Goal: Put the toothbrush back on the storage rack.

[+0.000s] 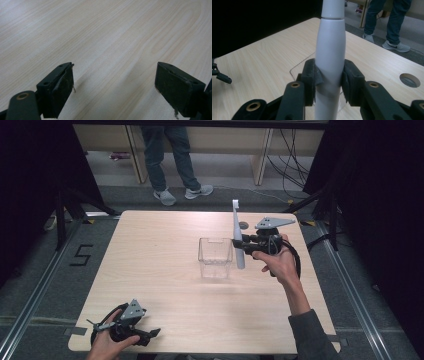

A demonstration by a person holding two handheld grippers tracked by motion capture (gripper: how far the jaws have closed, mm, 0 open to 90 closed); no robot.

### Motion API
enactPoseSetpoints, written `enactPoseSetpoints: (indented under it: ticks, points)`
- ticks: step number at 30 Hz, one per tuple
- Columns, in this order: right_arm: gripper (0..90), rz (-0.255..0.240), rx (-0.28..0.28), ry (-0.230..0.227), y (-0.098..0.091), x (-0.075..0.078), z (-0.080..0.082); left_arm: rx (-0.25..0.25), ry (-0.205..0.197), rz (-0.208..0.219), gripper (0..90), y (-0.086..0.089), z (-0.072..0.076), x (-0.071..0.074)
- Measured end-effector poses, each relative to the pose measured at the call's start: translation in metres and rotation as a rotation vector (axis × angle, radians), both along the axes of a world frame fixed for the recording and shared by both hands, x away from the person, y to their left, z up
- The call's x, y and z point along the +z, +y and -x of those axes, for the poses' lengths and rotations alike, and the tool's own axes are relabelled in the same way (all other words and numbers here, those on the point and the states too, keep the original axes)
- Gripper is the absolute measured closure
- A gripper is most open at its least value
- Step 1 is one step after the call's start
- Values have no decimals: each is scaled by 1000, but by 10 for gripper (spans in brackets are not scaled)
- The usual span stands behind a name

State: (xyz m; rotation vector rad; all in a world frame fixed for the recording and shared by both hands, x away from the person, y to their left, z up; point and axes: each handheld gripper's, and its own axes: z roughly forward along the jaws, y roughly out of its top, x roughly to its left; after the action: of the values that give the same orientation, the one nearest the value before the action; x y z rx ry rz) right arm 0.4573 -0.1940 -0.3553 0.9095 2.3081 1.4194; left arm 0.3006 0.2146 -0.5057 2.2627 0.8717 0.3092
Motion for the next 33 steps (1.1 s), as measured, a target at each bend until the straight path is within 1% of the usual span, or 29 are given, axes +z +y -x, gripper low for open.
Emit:
enactPoseSetpoints:
  ticks: [1,2,5,6,7,8,9,10,11,13,14,15,16,20,21,22,23,24,25,26,27,29,31,32,33]
  points:
    - [669,0,0,0,0,0,0,0,0,0,151,0,0,0]
    - [669,-5,0,-11,2,1,-2,-1,-1,0,151,0,0,0]
    - [669,-16,2,-10,4,4,-4,-4,3,6,151,0,0,0]
    - [669,-20,7,-18,6,7,-5,-4,4,5,151,0,0,0]
    - [669,-23,12,-12,7,9,-6,-1,1,2,151,0,0,0]
    - [669,-27,-1,-27,8,10,-7,-1,0,-1,151,0,0,0]
    - [669,-27,-1,-27,8,10,-7,-1,0,-1,151,0,0,0]
    - [669,-13,8,-29,10,13,-9,-2,-1,1,151,0,0,0]
    - [669,-26,3,-16,13,13,-10,-7,-1,-9,151,1,0,1]
    - [669,-16,8,-23,14,15,-11,-4,-2,-5,151,0,0,1]
    - [669,-27,12,-37,18,16,-14,-5,-1,-7,151,0,0,1]
    - [669,-27,12,-37,18,16,-14,-5,-1,-7,151,0,0,1]
    - [669,-16,20,-16,22,18,-16,-6,-3,-6,151,0,0,1]
    - [669,-13,19,-13,29,18,-21,1,-2,3,151,0,1,1]
    - [669,-5,25,-19,31,18,-24,3,-2,8,151,0,1,1]
    - [669,8,18,-21,36,17,-27,-1,-3,1,151,0,1,1]
    - [669,12,27,-12,38,16,-29,-1,-3,1,151,0,1,1]
    - [669,9,18,10,41,15,-29,-1,-3,1,151,0,1,1]
    - [669,12,19,14,43,13,-31,2,-3,8,151,0,1,1]
    - [669,21,16,18,44,12,-33,-2,-5,2,151,0,1,1]
    - [669,22,21,6,46,10,-35,-4,-4,1,151,0,1,1]
    - [668,30,21,17,49,8,-37,-3,-4,2,151,0,1,1]
    - [668,38,27,8,50,7,-39,-3,-3,2,151,0,1,1]
    - [669,37,21,29,53,5,-41,-5,-4,1,151,0,1,1]
    - [669,37,21,29,53,5,-41,-5,-4,1,151,0,1,1]
